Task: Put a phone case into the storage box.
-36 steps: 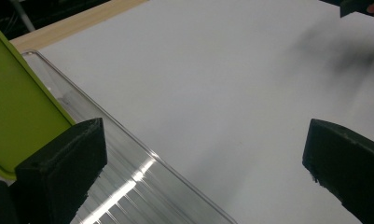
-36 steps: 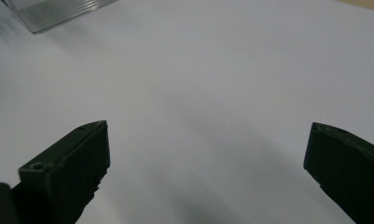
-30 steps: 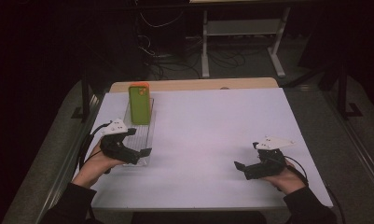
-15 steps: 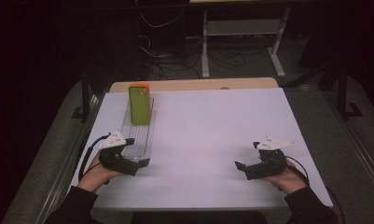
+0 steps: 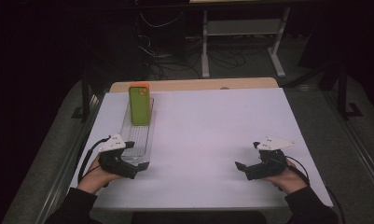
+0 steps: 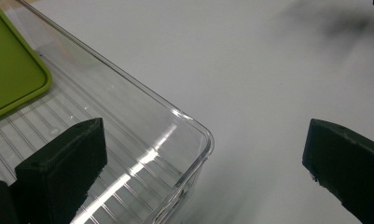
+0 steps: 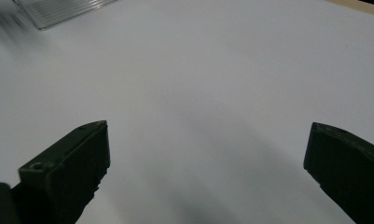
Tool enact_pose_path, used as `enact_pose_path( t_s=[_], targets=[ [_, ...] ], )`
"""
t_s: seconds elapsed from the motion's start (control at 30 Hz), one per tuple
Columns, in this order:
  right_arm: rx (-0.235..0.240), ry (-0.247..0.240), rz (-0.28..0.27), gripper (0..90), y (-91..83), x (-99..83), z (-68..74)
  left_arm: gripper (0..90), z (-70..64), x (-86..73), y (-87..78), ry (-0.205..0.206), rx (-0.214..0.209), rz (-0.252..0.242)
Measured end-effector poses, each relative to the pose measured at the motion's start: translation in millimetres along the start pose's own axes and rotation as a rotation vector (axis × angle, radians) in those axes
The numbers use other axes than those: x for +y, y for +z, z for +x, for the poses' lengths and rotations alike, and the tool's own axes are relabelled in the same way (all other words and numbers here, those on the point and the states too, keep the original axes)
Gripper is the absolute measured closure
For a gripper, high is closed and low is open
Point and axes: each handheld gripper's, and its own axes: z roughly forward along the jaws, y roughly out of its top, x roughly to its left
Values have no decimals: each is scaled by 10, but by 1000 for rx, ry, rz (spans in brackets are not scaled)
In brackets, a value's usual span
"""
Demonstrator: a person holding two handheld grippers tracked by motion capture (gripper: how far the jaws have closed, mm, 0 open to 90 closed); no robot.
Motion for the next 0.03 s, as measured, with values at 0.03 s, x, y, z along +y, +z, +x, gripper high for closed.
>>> enact_pose_path(
  t_s=[0.03],
  targets=[
    [1,-3,-1,0,0,0,-1,0,-2,0,2,-1,-2,0]
  ],
)
